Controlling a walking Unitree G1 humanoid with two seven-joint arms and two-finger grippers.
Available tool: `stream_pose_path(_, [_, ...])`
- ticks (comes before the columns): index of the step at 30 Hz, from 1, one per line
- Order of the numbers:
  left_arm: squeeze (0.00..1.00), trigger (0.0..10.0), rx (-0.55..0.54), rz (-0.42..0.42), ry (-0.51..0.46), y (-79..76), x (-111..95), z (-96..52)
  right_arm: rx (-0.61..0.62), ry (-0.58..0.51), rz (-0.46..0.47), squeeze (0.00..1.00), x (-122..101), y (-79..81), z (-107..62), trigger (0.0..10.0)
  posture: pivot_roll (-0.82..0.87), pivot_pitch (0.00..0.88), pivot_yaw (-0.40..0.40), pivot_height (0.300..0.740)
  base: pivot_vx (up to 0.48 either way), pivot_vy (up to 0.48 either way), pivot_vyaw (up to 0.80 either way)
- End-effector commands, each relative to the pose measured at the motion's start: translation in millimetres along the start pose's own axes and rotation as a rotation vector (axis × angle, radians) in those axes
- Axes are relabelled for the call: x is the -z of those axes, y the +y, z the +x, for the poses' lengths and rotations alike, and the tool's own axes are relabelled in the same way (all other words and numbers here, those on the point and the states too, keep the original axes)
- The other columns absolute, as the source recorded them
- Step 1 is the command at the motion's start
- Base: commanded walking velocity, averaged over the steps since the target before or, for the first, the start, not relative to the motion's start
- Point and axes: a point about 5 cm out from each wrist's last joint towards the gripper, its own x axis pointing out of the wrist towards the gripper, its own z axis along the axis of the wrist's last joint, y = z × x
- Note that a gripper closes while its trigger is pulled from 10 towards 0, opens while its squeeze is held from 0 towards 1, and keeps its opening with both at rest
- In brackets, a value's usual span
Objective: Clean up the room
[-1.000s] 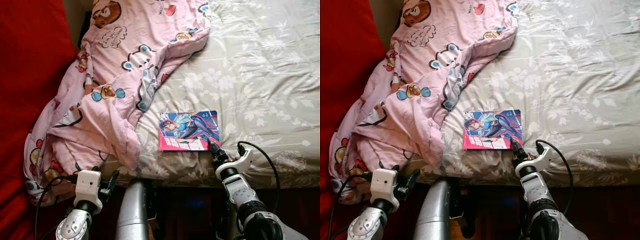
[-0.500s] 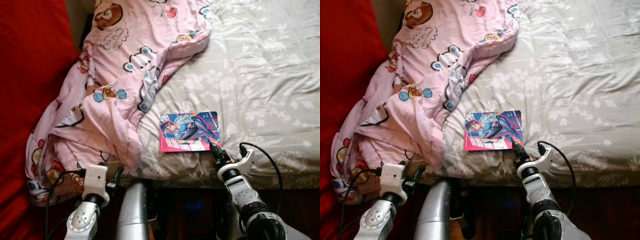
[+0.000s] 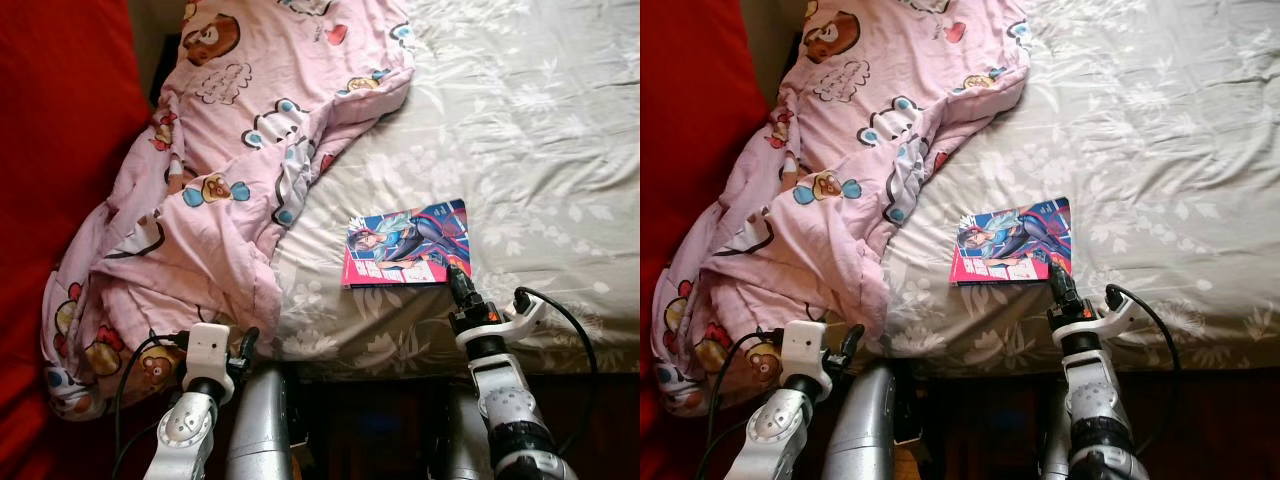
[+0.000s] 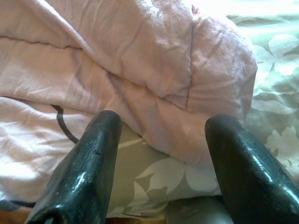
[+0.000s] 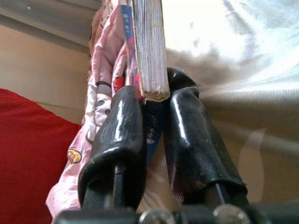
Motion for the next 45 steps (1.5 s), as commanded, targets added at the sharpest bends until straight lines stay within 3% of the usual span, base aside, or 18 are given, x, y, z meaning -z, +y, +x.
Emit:
stream_pose_path(1, [0.0,10.0,-0.02,0.014,0.057,5.4,15.6,-8.7,-0.013,-0.052,-0.026,0.0,-9.8,6.1,-0.1,0.0,-0.09,0.203,0.11,0.598,0.0,0.0,0.0])
stream_pose_path(3, [0.0,10.0,-0.02,0.014,0.055,5.1,16.1,-6.5,0.021,-0.079,-0.026,0.0,-11.8,7.5,-5.4,0.0,-0.1,0.198,0.108,0.598,0.0,0.0,0.0])
stream_pose_path(8, [0.0,10.0,-0.013,0.017,0.054,3.1,16.9,-4.8,0.213,-0.117,0.043,0.0,-5.4,-16.0,-23.0,0.0,-0.11,0.195,0.108,0.598,0.0,0.0,0.0])
stream_pose_path(9, [0.0,10.0,-0.006,0.024,0.057,1.7,18.3,-4.7,0.356,-0.169,0.108,0.0,-3.3,-32.9,-34.9,0.0,-0.11,0.194,0.108,0.598,0.0,0.0,0.0])
stream_pose_path(11, [0.0,10.0,-0.002,0.028,0.057,1.0,19.6,-4.7,0.528,-0.23,0.181,0.0,-0.7,-51.4,-51.3,0.0,-0.11,0.193,0.11,0.598,0.0,0.0,0.0])
stream_pose_path(14, [0.0,10.0,0.002,0.033,0.056,1.0,21.3,-5.2,0.728,-0.26,0.221,0.0,2.7,-72.2,-75.1,0.0,-0.1,0.19,0.111,0.598,0.0,0.0,0.0])
stream_pose_path(17, [0.0,10.0,0.003,0.036,0.056,1.5,22.1,-5.9,0.73,-0.238,0.188,0.0,2.7,-73.5,-78.0,0.0,-0.1,0.187,0.11,0.598,0.0,0.0,0.0])
stream_pose_path(19, [0.0,10.0,0.002,0.04,0.055,3.0,22.3,-6.0,0.653,-0.217,0.062,0.0,-3.7,-64.1,-67.8,0.0,-0.11,0.181,0.11,0.598,0.0,0.0,0.0])
stream_pose_path(21, [0.0,10.0,0.002,0.05,0.066,3.7,24.4,-6.0,0.545,-0.188,-0.167,0.0,-14.5,-45.7,-49.0,0.0,-0.11,0.179,0.11,0.598,0.0,0.0,0.0])
stream_pose_path(23, [0.0,10.0,0.002,0.049,0.073,3.0,26.3,-6.4,0.478,-0.17,-0.318,0.0,-19.9,-34.2,-38.8,0.0,-0.11,0.171,0.11,0.598,0.0,0.0,0.0])
stream_pose_path(24, [0.0,10.0,-0.005,0.033,0.092,1.7,30.9,-8.1,0.416,-0.184,-0.416,0.0,-27.3,-20.5,-28.6,10.0,-0.12,0.168,0.108,0.598,0.0,0.0,0.0])
stream_pose_path(29, [0.0,10.0,-0.012,0.009,0.135,-0.8,40.5,-12.6,0.342,-0.196,-0.561,0.0,-39.3,-3.2,-18.5,10.0,-0.13,0.147,0.097,0.598,0.0,0.0,0.0])
stream_pose_path(31, [0.0,10.0,-0.03,-0.011,0.174,-0.6,48.4,-16.8,0.296,-0.161,-0.7,0.0,-43.2,6.4,-15.0,10.0,-0.14,0.132,0.087,0.598,0.0,0.0,0.0])
stream_pose_path(34, [0.0,10.0,-0.067,-0.054,0.245,1.0,61.6,-24.6,0.195,-0.127,-0.823,0.0,-44.3,22.1,-11.2,10.0,-0.14,0.116,0.076,0.603,0.0,0.0,0.0])
stream_pose_path(37, [0.0,10.0,-0.112,-0.085,0.274,6.4,67.1,-28.2,0.177,-0.099,-0.863,0.0,-42.2,25.7,-10.1,10.0,-0.15,0.106,0.068,0.618,0.0,0.0,0.0])
stream_pose_path(39, [0.0,10.0,-0.13,-0.045,0.28,10.3,67.9,-29.1,0.167,-0.076,-0.887,0.0,-40.6,26.1,-10.1,10.0,-0.15,0.095,0.064,0.628,0.0,0.0,0.0])
stream_pose_path(45, [0.0,10.0,-0.154,-0.077,0.326,15.3,70.9,-27.4,0.19,-0.065,-0.863,0.0,-38.2,22.1,-10.3,10.0,-0.13,0.073,0.055,0.663,0.0,0.0,0.0])
